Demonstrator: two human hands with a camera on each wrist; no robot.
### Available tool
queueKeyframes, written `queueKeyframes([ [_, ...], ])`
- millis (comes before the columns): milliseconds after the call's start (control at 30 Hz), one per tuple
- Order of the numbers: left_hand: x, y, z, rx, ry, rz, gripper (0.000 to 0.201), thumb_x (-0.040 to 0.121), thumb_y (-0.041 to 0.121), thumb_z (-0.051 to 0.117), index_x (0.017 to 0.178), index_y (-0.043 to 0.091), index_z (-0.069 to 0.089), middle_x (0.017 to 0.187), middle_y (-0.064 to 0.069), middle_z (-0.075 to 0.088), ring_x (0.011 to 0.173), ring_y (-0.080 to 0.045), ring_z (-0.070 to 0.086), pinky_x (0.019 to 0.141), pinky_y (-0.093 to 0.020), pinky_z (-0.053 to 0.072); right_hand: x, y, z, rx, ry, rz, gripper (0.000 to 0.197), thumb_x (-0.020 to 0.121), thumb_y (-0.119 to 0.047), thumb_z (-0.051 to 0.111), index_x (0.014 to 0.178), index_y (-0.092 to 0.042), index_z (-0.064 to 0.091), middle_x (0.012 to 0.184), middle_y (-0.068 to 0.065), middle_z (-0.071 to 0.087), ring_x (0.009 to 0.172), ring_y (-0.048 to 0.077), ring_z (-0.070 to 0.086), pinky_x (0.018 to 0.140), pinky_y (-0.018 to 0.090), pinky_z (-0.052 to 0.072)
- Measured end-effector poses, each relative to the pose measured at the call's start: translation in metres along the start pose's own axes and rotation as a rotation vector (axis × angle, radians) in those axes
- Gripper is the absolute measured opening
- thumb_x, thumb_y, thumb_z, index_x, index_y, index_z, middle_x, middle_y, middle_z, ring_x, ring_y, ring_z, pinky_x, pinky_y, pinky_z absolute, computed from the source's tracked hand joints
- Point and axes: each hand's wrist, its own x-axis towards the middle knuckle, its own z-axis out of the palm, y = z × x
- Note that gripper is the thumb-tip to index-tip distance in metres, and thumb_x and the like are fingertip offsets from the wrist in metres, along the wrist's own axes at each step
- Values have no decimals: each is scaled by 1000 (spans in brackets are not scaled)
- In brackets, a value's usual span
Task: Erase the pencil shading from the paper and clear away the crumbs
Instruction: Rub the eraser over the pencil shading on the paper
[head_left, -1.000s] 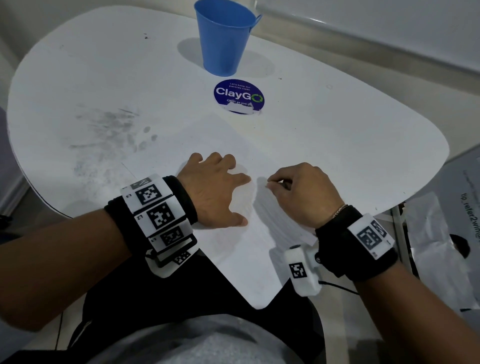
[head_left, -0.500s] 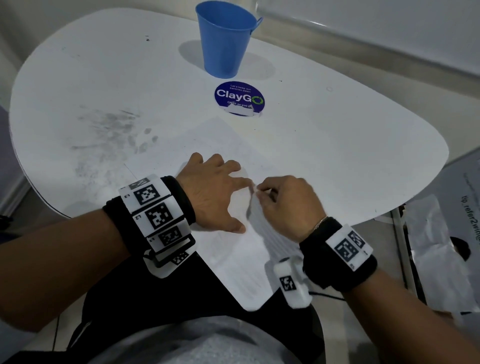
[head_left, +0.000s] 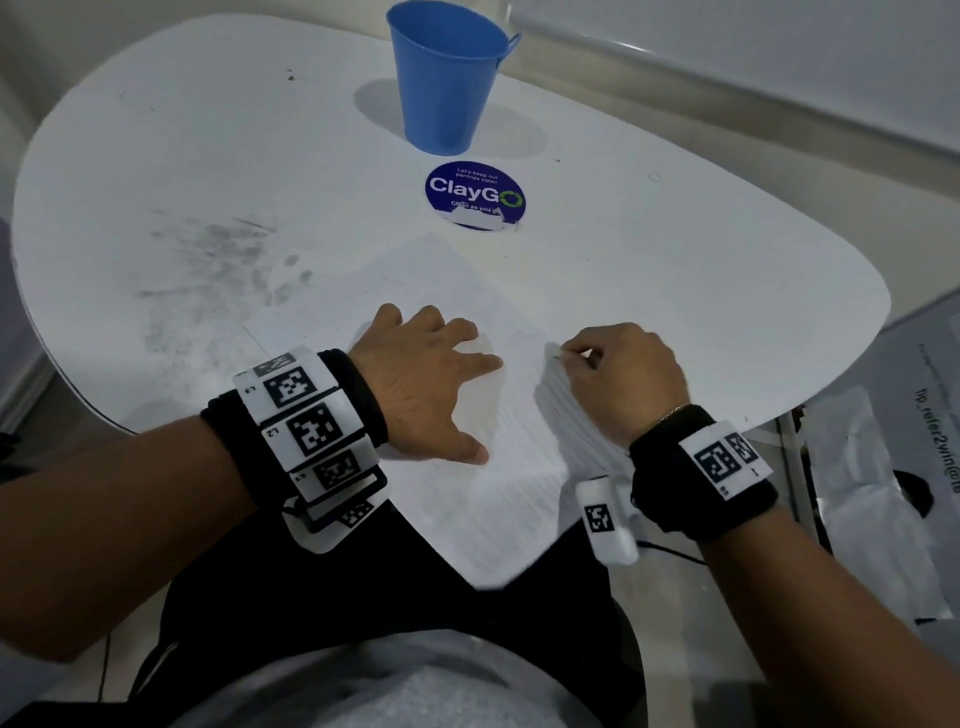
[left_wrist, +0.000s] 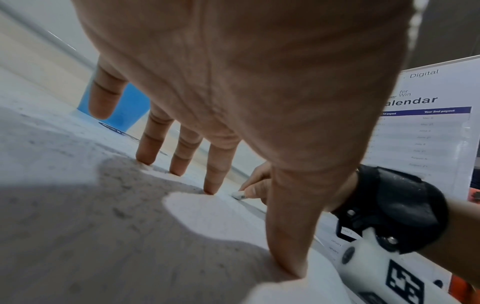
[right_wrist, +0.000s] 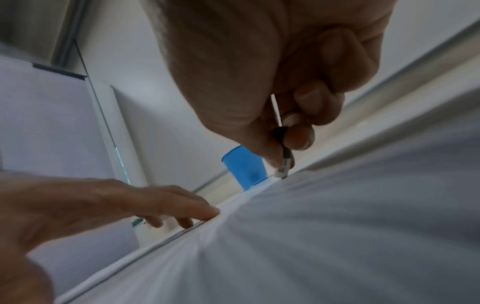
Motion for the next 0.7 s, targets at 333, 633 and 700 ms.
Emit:
queueKeyframes([
  [333, 0, -1, 0, 7, -4, 2, 94, 76, 88, 45, 155, 48, 17, 163, 9, 16, 144, -18, 22, 115, -47, 21, 11, 11, -15, 74, 73, -17, 15, 90, -28, 61, 84, -24, 75, 68, -11, 67, 70, 19, 63, 68, 29, 50],
  [633, 8, -1, -7, 45, -64, 3, 103, 71, 90, 49, 157, 47, 9, 166, 6, 5, 146, -24, 15, 117, -47, 17, 1, 3, 4, 116, -44, -68, 14, 90, -26, 62, 86, -25, 76, 53, -16, 51, 58, 9, 53, 63, 25, 43],
  [700, 11, -1, -9, 65, -90, -4, 106, 70, 91, 48, 157, 48, 5, 167, 7, 2, 146, -25, 13, 117, -48, 18, -3, 1, 9, 116, -85, -91, 14, 92, -27, 62, 87, -27, 75, 56, -16, 52, 58, 6, 52, 62, 24, 41],
])
